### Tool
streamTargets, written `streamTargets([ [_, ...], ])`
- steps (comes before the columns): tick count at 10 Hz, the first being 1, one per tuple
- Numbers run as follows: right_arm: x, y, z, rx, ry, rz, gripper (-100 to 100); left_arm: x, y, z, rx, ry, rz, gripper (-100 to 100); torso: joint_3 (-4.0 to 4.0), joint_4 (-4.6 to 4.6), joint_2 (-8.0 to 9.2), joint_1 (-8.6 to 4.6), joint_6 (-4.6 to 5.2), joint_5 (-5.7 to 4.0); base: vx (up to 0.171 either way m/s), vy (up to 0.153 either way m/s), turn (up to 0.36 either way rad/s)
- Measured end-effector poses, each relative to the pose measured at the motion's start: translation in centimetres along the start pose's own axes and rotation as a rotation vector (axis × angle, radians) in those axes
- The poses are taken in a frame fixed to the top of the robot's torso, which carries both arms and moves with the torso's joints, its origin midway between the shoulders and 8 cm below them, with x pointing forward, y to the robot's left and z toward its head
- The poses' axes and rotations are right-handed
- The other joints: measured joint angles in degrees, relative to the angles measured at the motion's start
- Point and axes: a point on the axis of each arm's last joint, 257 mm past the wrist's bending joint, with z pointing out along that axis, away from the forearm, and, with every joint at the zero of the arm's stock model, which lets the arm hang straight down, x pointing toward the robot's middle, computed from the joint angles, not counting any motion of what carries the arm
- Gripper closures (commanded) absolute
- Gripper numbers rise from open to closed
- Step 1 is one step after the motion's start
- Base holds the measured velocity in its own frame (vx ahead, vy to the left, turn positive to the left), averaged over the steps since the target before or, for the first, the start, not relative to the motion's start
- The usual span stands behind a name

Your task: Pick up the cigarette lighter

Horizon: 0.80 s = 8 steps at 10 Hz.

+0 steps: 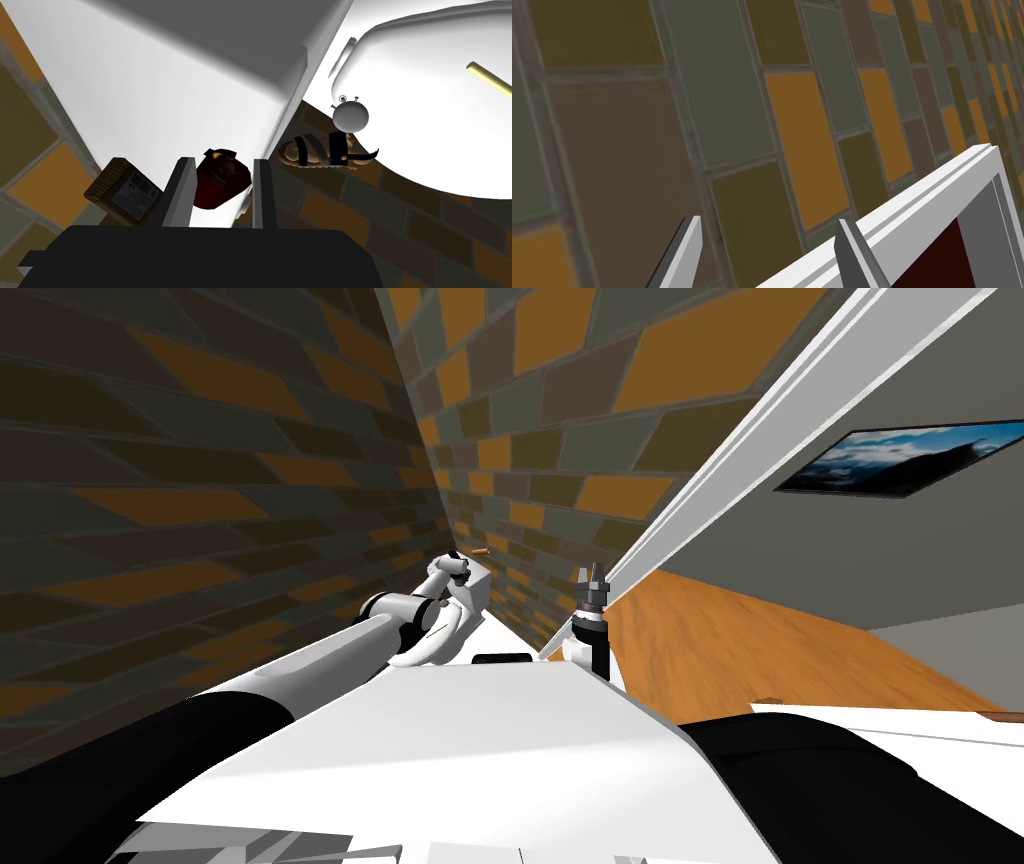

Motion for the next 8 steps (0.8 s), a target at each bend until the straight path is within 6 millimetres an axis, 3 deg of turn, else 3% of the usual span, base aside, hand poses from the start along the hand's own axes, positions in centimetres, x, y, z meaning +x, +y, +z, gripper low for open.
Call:
streamTargets([
  [2, 0.0, 0.0, 0.0, 0.0, 0.0, 0.0, 0, 1.6, -1.2, -0.2, 0.015, 0.016, 0.037, 100, 0.0, 0.0, -0.01, -0.06, -0.04, -0.01, 0.014, -0.038, 0.173],
  [5, 0.0, 0.0, 0.0, 0.0, 0.0, 0.0, 0, 2.5, -2.0, -0.4, 0.019, 0.03, 0.063, 100, 0.0, -0.01, 0.0, -0.01, 0.01, -0.01, 0.006, -0.018, 0.114],
  [7, 0.0, 0.0, 0.0, 0.0, 0.0, 0.0, 0, 4.4, -3.4, -0.8, 0.03, 0.049, 0.107, 100, -0.03, -0.01, -0.05, -0.12, 0.04, -0.03, 0.019, -0.037, 0.139],
  [8, 0.0, 0.0, 0.0, 0.0, 0.0, 0.0, 0, 4.5, -3.5, -0.8, 0.031, 0.05, 0.111, 0, -0.03, -0.02, -0.04, -0.06, 0.07, -0.01, 0.0, 0.0, 0.0],
])
